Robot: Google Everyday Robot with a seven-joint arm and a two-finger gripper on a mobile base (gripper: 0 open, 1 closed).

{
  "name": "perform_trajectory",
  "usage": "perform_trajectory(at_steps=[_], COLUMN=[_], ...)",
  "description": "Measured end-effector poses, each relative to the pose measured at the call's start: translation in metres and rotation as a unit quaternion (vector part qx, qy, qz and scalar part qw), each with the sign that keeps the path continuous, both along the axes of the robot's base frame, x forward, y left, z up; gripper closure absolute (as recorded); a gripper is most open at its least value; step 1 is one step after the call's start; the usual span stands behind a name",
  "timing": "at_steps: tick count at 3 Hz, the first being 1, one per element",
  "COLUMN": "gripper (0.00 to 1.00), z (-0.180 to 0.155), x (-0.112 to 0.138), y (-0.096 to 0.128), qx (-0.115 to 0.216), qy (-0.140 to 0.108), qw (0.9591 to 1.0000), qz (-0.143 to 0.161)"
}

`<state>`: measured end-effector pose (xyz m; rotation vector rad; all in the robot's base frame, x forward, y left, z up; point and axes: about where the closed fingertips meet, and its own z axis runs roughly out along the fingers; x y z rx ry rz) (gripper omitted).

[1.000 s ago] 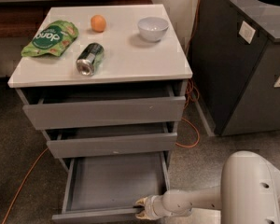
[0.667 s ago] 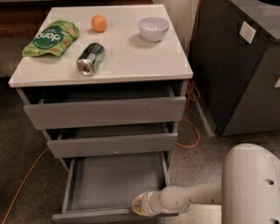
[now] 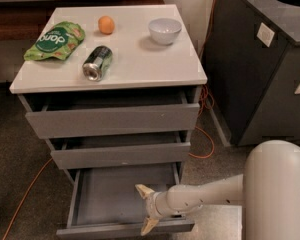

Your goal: Place green can into bottom drawer

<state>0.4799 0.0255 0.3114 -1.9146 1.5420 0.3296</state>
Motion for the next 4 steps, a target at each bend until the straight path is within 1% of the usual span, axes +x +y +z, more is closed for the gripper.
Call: perform_trajectory(at_steps=[1, 2, 3, 4], gripper=[0.0, 0.0, 0.0, 0.0], z=[0.039, 0.083, 0.175, 0.179], x=[0.002, 0.006, 0.006, 0.006], y=[0.012, 0.025, 0.053, 0.053], qx=[-0.003, 0.007, -0.017, -0.017], qy=[0.002, 0.012, 0.029, 0.028], qw=[0.9999, 0.9995, 0.9969, 0.9966], qz=[0.015, 0.029, 0.071, 0.075])
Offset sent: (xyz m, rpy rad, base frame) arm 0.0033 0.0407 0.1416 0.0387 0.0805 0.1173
